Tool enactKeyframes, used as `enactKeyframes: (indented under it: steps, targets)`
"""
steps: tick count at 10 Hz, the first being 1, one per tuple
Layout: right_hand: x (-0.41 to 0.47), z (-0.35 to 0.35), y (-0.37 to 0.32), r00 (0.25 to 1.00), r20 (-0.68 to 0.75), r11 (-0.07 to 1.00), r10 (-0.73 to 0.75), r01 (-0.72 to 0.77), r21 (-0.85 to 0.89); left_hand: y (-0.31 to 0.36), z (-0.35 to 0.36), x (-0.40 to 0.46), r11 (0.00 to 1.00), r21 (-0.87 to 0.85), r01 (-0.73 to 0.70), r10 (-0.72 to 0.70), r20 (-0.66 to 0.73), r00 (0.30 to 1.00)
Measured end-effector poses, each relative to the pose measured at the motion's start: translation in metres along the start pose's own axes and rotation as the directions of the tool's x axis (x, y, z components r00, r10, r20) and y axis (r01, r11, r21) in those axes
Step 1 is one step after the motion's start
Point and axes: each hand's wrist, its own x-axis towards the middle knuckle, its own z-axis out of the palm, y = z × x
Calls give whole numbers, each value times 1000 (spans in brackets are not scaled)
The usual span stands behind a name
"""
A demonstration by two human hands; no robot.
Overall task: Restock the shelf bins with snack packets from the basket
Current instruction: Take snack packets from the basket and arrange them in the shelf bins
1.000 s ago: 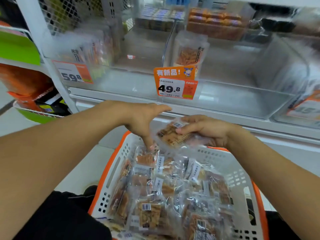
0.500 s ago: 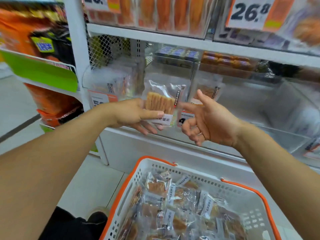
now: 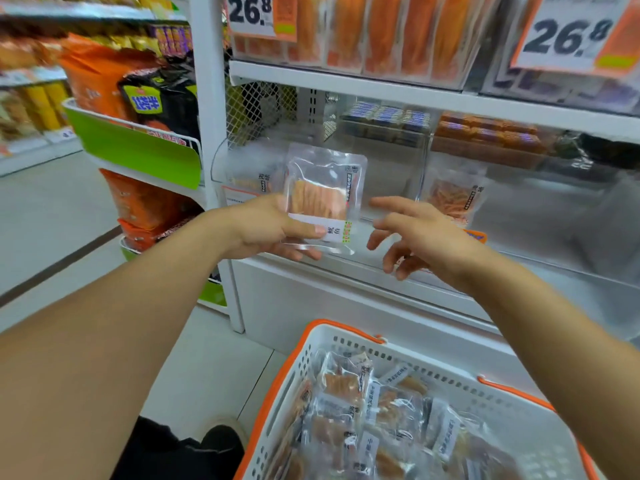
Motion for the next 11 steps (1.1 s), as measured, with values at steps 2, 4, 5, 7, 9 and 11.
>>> enactKeyframes:
  steps: [2,4,5,7,9,11]
  targets:
    - [34,15,-30,984,52,985,-169,171,-33,14,2,-2,997,36,-66,71,-149,986]
    - [105,-6,-56,939,-335,990,-80,35,-139,10,-22,21,989,76,-130,148,-656,740]
    - [149,-13,-56,939,-321,963,127,-194,-185,7,-25,26,989,82,-124,148,-598,788]
    - [225,10,-40,898,-306,921,316,-367,-129,10,-28,44,982,121,-143,187,-585,789]
    - [291,12,-4,886,-425,915,186,-313,-253,1,-44,51,970,207,-126,227,-603,765]
    - [268,13,-4,853,-512,817,95,-361,-450,3,-48,57,970,174,-171,243,-620,746]
